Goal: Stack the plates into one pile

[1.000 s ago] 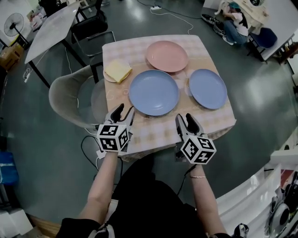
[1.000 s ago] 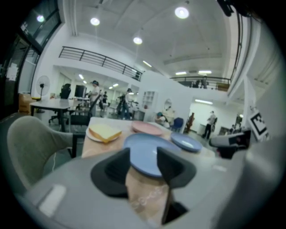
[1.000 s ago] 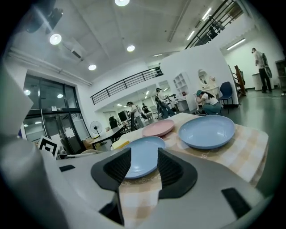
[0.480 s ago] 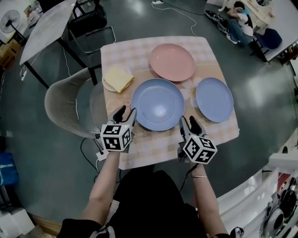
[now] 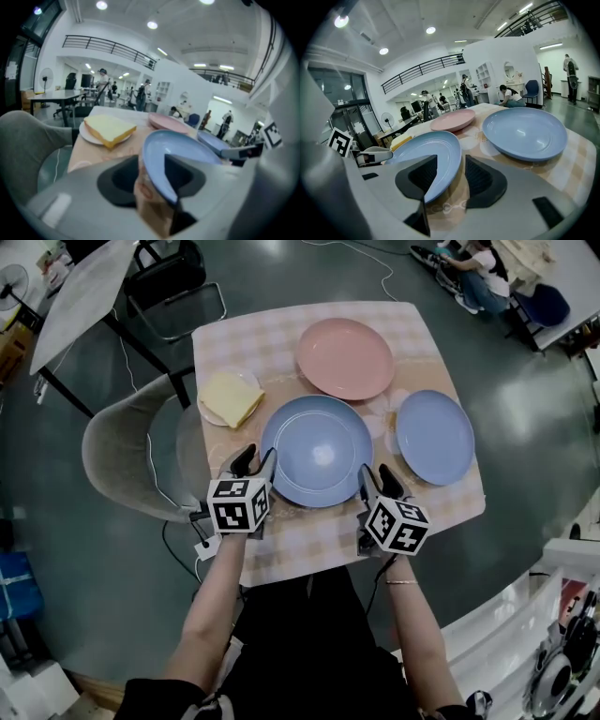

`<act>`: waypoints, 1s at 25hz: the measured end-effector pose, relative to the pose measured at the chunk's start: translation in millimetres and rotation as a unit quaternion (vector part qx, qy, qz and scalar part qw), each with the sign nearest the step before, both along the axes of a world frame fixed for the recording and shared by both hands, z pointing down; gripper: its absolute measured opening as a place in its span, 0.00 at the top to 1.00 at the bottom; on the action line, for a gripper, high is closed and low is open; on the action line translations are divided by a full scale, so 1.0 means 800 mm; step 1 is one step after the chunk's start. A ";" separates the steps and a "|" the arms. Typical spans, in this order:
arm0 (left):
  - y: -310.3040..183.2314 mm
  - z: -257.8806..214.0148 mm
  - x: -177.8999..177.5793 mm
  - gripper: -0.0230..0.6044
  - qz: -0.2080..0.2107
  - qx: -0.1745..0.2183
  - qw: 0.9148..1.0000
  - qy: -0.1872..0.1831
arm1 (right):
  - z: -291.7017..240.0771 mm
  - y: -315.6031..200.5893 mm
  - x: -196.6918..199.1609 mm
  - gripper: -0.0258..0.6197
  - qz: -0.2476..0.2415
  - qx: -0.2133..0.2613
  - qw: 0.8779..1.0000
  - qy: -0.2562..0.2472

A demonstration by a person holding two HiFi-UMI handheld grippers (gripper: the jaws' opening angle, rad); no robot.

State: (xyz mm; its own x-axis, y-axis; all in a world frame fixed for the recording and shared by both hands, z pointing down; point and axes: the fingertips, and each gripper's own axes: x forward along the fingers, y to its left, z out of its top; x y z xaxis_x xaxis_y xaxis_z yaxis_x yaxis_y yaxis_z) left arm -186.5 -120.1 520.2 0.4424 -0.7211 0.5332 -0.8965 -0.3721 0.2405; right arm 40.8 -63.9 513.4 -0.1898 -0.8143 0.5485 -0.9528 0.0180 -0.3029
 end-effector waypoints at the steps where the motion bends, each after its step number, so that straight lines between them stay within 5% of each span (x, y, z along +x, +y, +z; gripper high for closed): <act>1: -0.002 0.002 0.001 0.68 -0.001 -0.003 1.000 -0.001 | 0.004 -0.003 0.001 0.70 0.001 -0.004 1.000 -0.001; 13: -0.017 0.016 0.010 0.74 -0.007 -0.029 0.999 -0.021 | 0.037 -0.021 -0.004 0.79 -0.018 -0.054 0.998 0.000; 25: -0.015 0.000 0.018 0.84 0.001 -0.018 0.999 -0.047 | 0.017 -0.013 0.009 0.84 -0.002 -0.049 0.999 -0.002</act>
